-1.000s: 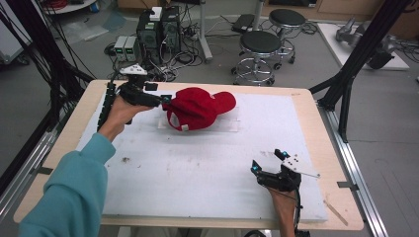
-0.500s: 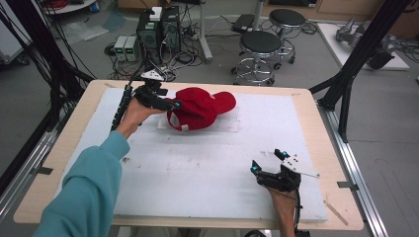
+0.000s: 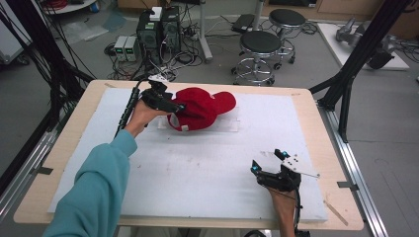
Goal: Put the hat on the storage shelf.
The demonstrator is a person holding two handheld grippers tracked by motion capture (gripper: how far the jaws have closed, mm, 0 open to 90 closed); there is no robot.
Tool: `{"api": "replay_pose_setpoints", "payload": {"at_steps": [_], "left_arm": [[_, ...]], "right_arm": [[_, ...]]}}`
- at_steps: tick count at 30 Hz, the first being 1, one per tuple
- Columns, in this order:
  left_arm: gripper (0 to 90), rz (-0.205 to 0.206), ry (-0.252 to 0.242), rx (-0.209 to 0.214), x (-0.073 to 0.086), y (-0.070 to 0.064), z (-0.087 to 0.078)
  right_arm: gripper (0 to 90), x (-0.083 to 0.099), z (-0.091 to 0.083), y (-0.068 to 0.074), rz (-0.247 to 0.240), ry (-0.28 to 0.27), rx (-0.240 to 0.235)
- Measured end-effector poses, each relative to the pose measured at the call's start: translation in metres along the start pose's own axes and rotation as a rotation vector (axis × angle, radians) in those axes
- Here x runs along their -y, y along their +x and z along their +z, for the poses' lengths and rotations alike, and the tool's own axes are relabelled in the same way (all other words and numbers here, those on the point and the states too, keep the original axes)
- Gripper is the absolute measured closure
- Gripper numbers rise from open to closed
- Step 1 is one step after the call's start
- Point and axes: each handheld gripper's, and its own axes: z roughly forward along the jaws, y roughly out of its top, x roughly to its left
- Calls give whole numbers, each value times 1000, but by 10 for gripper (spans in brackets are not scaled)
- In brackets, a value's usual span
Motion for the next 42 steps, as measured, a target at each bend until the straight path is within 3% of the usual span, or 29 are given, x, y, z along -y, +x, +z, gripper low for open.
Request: {"api": "replay_pose_setpoints", "payload": {"at_steps": [5,8,10,13,15,20,27,31,42], "left_arm": [[277,-15,10,37,2,2,5],[334,-12,14,38,3,3,6],[387,-13,5,42,3,4,6],[539,-8,-4,52,3,2,5],[568,-11,-8,64,3,1,6],[727,39,-38,53,1,-4,4],[773,64,-96,49,-3,-11,-1],[780,59,-169,59,-10,-15,-10],[784,75,-198,60,-17,-16,-38]], "right_arm": [[42,0,0,0,3,1,1],[42,0,0,0,3,-3,4],[41,0,0,-1,2,-4,3],[42,0,0,0,3,-4,5],[41,0,0,0,3,-4,6],[41,0,0,0,0,-5,5],[42,0,0,0,-3,-4,1],[42,0,0,0,-2,-1,1],[41,0,0,3,-43,5,0]]}}
